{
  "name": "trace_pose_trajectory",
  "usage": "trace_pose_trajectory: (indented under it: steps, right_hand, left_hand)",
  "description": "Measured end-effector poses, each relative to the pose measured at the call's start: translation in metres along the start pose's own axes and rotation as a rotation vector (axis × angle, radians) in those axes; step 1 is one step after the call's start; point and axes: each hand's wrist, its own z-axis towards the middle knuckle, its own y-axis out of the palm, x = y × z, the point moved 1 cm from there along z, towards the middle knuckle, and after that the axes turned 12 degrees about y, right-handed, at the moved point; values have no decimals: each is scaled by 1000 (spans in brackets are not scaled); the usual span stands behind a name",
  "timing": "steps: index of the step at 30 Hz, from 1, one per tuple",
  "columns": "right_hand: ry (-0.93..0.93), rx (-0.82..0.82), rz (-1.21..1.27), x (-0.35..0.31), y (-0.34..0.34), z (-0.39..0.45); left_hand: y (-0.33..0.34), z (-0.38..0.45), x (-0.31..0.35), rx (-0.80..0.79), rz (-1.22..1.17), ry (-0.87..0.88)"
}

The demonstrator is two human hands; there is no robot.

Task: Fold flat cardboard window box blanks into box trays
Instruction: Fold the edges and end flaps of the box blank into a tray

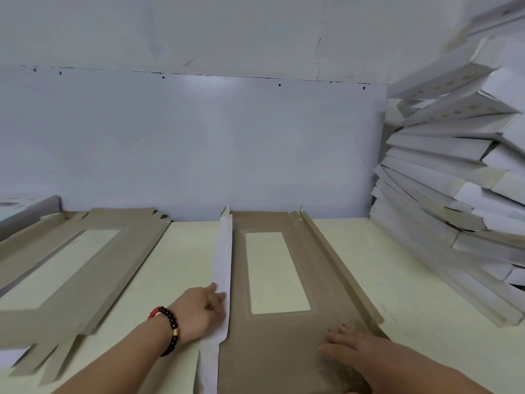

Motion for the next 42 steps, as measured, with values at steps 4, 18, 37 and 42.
trace_pose_trajectory:
  steps: [4, 18, 37, 42]
  right_hand:
    - [-37, 66, 25, 4, 6, -2]
    - [197, 236, 347, 11, -21, -9]
    - [331, 667, 67, -47, 15, 59]
    - [102, 366, 685, -86, -2, 81]
  left_hand:
    - [10, -19, 30, -248, 171, 235]
    - [10, -44, 50, -123, 449, 151]
    - [71, 26, 82, -266, 692, 23]
    - [81, 50, 88, -118, 291, -116]
